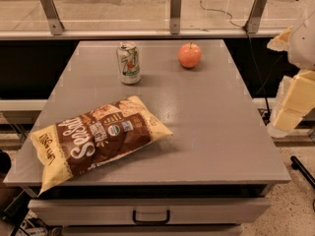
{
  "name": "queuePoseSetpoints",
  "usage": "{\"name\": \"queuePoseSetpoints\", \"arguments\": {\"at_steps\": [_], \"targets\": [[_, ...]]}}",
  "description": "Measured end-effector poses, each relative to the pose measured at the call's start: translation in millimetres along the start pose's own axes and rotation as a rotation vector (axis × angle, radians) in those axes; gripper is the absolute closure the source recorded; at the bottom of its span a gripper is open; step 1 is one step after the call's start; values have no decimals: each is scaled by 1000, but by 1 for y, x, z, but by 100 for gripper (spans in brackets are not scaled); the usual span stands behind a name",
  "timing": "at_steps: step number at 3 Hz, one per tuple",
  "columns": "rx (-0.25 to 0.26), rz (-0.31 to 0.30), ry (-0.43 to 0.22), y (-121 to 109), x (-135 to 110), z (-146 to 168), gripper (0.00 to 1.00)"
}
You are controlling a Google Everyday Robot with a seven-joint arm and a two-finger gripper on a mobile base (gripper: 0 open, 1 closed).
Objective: Pick apple
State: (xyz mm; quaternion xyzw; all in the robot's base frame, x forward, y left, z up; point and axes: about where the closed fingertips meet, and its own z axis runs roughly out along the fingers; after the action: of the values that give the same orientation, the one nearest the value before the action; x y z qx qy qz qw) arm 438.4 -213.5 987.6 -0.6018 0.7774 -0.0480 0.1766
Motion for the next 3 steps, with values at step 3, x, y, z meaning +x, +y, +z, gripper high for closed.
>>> {"name": "queuePoseSetpoints", "arguments": {"at_steps": [3], "targets": [[90, 107, -116, -49, 8, -1, 0]]}}
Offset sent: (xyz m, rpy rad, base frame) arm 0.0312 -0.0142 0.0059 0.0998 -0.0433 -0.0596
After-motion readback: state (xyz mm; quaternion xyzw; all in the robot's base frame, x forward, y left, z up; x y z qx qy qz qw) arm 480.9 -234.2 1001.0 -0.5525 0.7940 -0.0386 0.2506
